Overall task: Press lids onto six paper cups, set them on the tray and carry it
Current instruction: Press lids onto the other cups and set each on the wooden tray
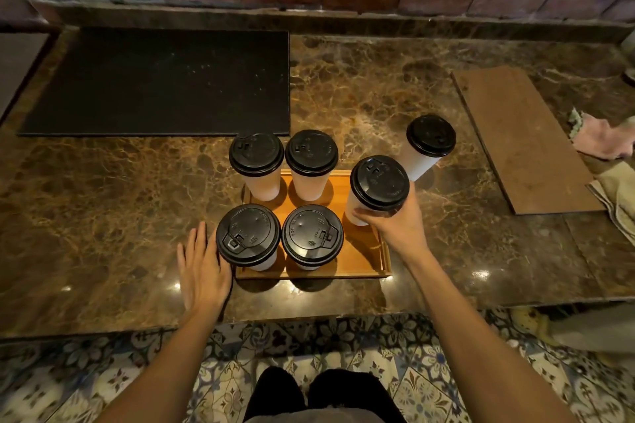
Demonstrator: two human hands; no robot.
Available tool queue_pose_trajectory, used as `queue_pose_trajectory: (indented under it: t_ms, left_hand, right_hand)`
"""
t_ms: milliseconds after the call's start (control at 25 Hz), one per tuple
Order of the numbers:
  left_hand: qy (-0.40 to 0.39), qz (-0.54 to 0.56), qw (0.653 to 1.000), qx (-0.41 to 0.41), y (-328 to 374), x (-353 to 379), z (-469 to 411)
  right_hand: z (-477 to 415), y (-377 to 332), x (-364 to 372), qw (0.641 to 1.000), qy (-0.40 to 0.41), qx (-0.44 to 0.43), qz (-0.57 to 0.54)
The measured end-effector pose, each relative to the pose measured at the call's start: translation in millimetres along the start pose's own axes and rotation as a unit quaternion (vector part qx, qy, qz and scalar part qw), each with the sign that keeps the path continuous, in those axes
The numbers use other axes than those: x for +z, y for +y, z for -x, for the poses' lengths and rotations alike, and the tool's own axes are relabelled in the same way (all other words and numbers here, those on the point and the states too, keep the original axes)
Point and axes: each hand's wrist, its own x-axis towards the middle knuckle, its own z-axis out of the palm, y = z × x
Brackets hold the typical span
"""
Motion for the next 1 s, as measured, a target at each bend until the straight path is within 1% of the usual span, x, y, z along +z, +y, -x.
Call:
queue_pose_trajectory:
  t_ms: [80,280,600,1000]
  left_hand:
    - [-0.015,-0.038,0.999,-0.014,1,2,-3]
    - [-0.017,-0.033,0.999,-0.025,4,0,-6]
    - [-0.04,-0.076,0.996,-0.018,8,-7,-4]
    - [-0.005,-0.021,1.0,-0.012,16,-11,-3]
  right_hand:
    - [-3,8,4,1.0,-0.004,0.009,0.004]
    - [-12,19,12,1.0,-0.02,0.012,0.021]
    - [-50,17,13,0.999,-0.041,-0.011,0.026]
    - [-63,18,2,0.997,-0.069,0.01,0.031]
